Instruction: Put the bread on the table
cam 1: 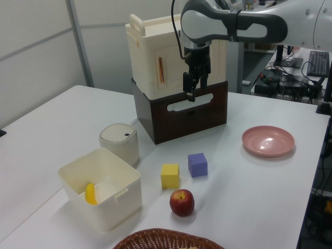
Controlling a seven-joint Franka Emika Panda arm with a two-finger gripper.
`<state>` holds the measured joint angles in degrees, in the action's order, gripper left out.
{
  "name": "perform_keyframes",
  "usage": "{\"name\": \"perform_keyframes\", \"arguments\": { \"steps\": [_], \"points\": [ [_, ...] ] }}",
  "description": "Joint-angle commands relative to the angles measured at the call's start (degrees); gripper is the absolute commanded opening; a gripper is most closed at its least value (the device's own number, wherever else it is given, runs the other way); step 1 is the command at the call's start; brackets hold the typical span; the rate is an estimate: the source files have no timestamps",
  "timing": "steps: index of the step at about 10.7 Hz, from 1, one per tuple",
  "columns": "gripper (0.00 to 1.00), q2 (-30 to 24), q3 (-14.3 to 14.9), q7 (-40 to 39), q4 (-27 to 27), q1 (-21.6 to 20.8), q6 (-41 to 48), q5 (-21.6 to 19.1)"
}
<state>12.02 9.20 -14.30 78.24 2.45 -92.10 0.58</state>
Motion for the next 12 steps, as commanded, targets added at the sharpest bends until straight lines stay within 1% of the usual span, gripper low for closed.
{"name": "perform_keyframes", "arguments": {
  "steps": [1, 8, 12],
  "points": [
    [1.00, -1.0, 0.2, -1.0, 0.9, -0.1, 0.9, -0.4],
    [1.00, -0.9, 0.2, -1.0, 0.9, -0.4, 1.0, -0.2],
    [1.00, -0.9, -0.5, -0.7, 1.7, -1.0, 1.3, -0.7]
  ]
}}
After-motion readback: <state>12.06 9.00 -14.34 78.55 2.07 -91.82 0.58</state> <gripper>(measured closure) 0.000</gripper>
